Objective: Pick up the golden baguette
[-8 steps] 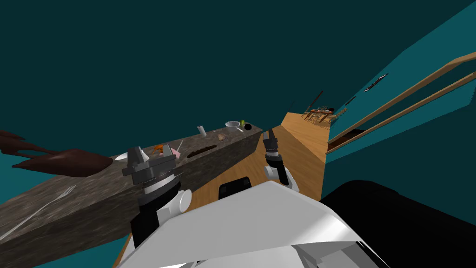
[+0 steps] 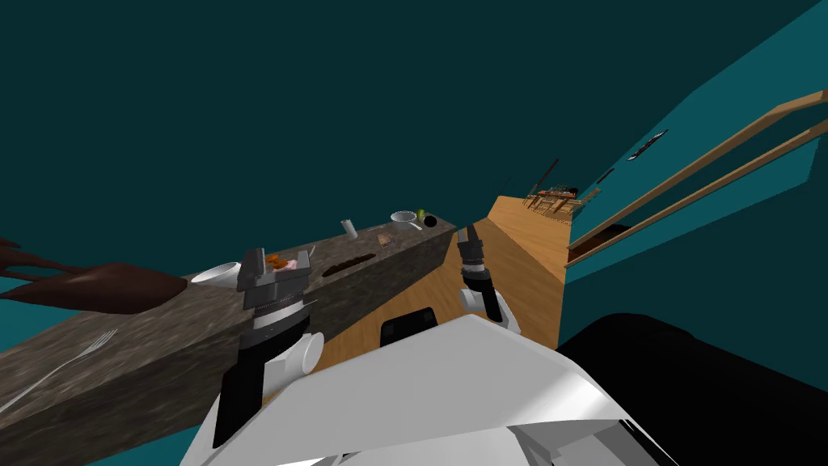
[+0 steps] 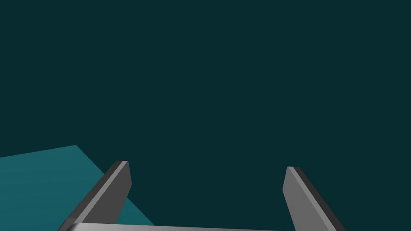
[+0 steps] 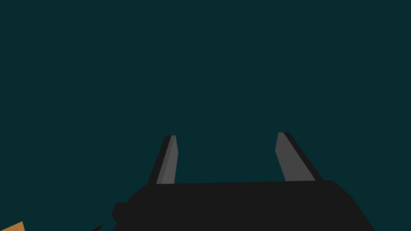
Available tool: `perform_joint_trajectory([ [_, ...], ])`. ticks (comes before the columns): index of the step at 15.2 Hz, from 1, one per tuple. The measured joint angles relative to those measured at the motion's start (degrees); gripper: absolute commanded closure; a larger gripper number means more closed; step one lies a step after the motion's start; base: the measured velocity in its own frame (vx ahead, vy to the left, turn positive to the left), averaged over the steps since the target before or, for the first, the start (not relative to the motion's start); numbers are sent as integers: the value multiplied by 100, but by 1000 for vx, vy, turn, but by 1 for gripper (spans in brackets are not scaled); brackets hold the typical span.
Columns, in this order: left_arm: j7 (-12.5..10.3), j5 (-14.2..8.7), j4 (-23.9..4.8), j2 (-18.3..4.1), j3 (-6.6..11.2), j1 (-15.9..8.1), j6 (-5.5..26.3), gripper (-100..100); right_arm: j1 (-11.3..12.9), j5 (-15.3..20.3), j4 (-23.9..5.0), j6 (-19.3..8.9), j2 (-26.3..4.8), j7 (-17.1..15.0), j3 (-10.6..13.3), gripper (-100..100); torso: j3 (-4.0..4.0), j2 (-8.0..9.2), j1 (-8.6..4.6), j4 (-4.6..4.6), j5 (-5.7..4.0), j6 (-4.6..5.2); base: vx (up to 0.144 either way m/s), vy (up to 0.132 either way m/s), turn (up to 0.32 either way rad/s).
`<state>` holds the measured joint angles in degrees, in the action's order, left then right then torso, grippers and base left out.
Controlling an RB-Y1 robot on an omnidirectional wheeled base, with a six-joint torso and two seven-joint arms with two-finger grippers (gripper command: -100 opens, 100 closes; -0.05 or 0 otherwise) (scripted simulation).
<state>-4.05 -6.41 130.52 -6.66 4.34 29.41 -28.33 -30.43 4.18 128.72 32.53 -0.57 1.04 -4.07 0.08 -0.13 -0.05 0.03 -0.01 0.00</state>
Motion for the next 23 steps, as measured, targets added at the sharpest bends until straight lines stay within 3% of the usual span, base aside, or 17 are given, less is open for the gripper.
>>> perform_joint_trajectory([
  [10,93,46,-106,-496,339,-214,1123,-100,0,0,0,0,0,0,0,0,2,-3,-2,1,-1,1,37,-23,-22],
  [23,211,107,-251,-776,774,-515,2579,-100,0,0,0,0,0,0,0,0,3,-5,-5,1,-1,0,35,-20,-19],
])
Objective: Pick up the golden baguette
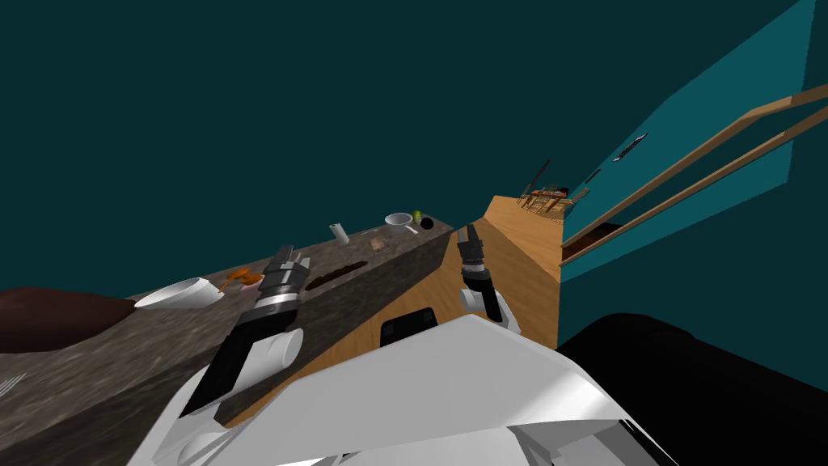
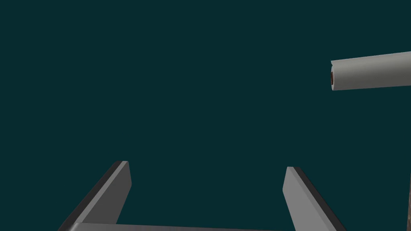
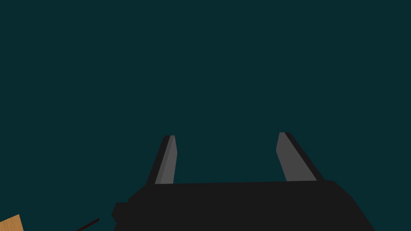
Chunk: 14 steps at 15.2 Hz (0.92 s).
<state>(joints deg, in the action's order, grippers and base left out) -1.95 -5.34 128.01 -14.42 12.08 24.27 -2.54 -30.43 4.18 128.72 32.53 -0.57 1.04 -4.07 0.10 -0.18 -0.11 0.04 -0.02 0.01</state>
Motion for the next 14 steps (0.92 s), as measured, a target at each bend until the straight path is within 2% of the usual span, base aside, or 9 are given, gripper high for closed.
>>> perform_joint_trajectory([
  [7,67,29,-137,-105,253,-197,891,-100,0,0,0,0,0,0,0,0,0,0,1,0,0,-1,42,-26,-24],
  [14,139,68,-234,-140,475,-327,1652,-100,0,0,0,0,0,0,0,0,-1,2,2,0,0,-1,33,-18,-17],
])
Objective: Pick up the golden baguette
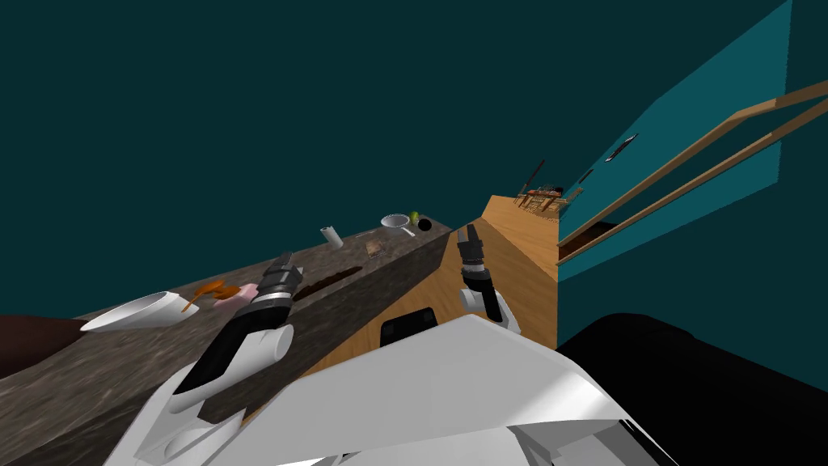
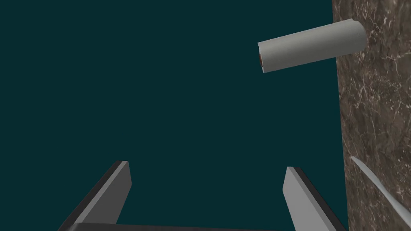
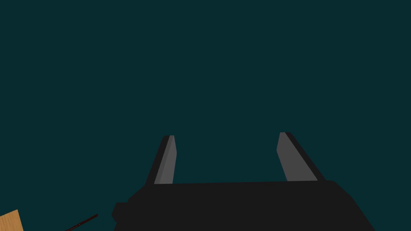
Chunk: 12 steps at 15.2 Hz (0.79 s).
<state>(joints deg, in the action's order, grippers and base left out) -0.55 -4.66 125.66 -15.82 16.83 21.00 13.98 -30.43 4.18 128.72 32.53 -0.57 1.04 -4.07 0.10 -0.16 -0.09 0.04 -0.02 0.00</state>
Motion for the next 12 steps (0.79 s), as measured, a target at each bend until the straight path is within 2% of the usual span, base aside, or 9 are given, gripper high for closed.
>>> perform_joint_trajectory([
  [12,110,66,-107,-17,352,-258,1325,-100,0,0,0,0,0,0,0,0,0,1,0,0,0,0,35,-19,-21],
])
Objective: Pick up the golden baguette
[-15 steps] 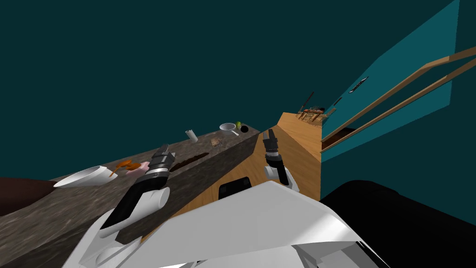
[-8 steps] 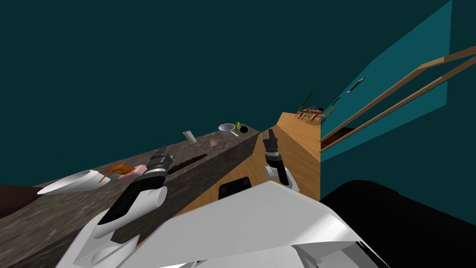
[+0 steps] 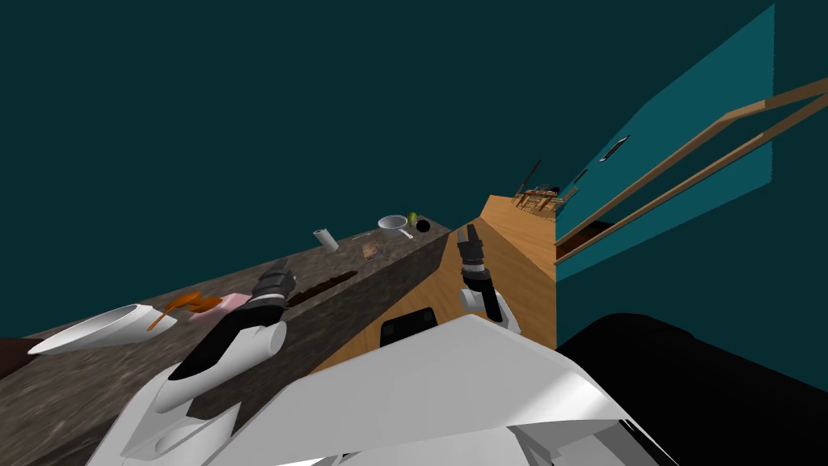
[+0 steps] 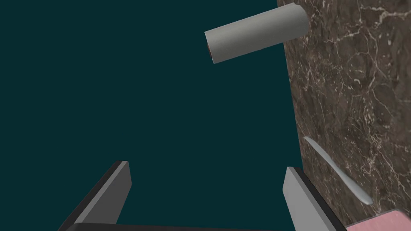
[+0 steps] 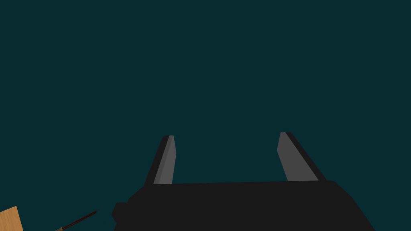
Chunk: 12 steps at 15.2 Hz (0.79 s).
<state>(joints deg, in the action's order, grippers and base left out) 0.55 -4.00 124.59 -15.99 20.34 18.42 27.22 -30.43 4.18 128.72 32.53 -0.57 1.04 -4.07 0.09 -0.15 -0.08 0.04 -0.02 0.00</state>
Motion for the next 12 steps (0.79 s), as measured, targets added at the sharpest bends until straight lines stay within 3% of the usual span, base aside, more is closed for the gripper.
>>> perform_joint_trajectory([
  [12,105,39,-157,2,376,-234,1317,-100,0,0,0,0,0,0,0,0,-2,4,1,-1,0,0,34,-19,-19],
])
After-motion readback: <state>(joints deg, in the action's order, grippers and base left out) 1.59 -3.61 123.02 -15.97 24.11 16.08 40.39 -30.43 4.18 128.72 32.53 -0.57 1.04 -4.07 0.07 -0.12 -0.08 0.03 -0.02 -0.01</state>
